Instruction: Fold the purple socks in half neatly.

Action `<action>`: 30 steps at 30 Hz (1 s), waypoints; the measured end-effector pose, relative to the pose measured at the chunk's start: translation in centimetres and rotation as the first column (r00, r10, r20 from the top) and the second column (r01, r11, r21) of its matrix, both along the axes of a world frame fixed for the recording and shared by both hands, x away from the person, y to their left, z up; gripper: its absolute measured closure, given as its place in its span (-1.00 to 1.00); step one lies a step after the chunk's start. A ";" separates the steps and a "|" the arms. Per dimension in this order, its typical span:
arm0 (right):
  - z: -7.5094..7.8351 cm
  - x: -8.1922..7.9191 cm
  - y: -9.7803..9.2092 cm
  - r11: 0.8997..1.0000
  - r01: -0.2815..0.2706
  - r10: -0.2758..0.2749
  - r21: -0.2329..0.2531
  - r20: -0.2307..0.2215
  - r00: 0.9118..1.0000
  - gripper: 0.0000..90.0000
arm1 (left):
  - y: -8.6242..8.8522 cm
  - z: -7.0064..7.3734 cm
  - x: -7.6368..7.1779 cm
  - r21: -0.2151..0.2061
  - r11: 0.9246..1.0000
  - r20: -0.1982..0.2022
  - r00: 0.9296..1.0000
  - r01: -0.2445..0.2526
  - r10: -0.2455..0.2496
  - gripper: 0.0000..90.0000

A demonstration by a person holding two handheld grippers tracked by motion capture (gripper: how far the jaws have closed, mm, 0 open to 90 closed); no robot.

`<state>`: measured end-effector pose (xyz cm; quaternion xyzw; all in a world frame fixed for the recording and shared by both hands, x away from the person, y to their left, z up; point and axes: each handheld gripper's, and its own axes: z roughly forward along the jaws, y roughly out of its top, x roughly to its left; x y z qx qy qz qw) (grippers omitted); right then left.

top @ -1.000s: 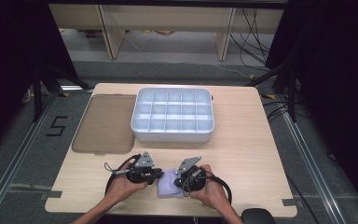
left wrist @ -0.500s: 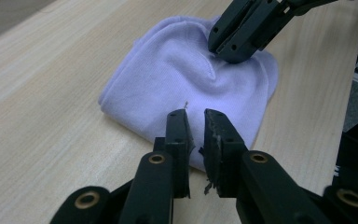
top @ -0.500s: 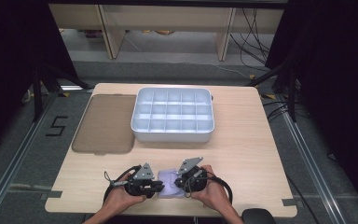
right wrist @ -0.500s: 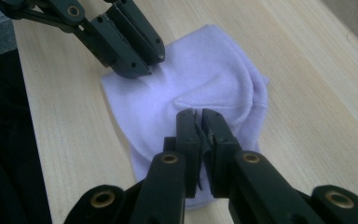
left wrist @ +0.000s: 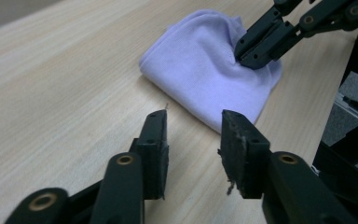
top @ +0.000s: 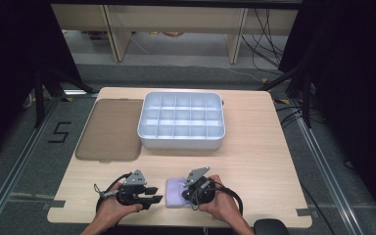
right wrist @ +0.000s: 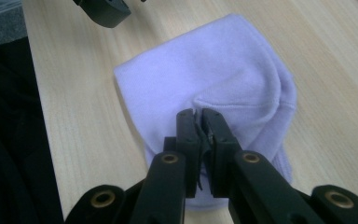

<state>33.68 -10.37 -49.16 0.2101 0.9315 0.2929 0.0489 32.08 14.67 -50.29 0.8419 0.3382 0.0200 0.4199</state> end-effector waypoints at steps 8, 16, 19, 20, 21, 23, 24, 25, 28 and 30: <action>-0.2 0.1 0.3 1.000 -0.018 0.018 0.006 0.009 1.000 0.93 | -0.7 -0.6 0.5 -0.016 1.000 -0.062 0.998 -0.007 0.006 0.31; -0.3 0.1 0.4 1.000 -0.009 0.009 0.011 0.000 1.000 0.93 | -1.9 -1.1 0.9 -0.015 1.000 -0.082 0.997 -0.014 0.013 0.34; -0.3 0.1 0.4 1.000 -0.016 0.015 0.013 0.008 1.000 0.93 | -2.2 -1.3 1.1 -0.034 0.999 -0.091 0.996 -0.019 0.016 0.38; -0.3 0.1 0.4 1.000 -0.015 0.014 0.011 0.009 1.000 0.93 | -2.4 -1.3 1.1 -0.046 0.999 -0.086 0.996 -0.030 0.026 0.40; -0.3 0.1 0.4 1.000 -0.016 0.016 0.010 0.012 1.000 0.93 | -2.5 -1.4 1.2 -0.045 0.999 -0.085 0.996 -0.030 0.026 0.43; -0.3 0.1 0.4 1.000 -0.018 0.018 0.011 0.012 1.000 0.93 | -2.6 -1.5 1.3 -0.042 0.998 -0.081 0.996 -0.053 0.049 0.50; -0.3 0.1 0.4 1.000 -0.017 0.017 0.010 0.013 1.000 0.93 | -2.6 -1.5 1.3 -0.052 0.998 -0.072 0.996 -0.047 0.043 0.54; -0.3 0.2 0.4 1.000 -0.019 0.018 0.010 0.016 1.000 0.93 | -2.7 -1.6 1.4 -0.055 0.997 -0.069 0.997 -0.047 0.043 0.59; -0.2 0.1 0.4 1.000 -0.011 0.011 0.000 0.012 1.000 0.93 | -2.8 -1.5 1.3 -0.046 0.998 -0.043 0.999 -0.031 0.029 0.75; -0.2 0.1 0.5 1.000 -0.022 0.022 0.005 0.014 1.000 0.93 | -2.9 -1.4 1.2 -0.045 0.999 -0.022 0.999 -0.028 0.027 0.84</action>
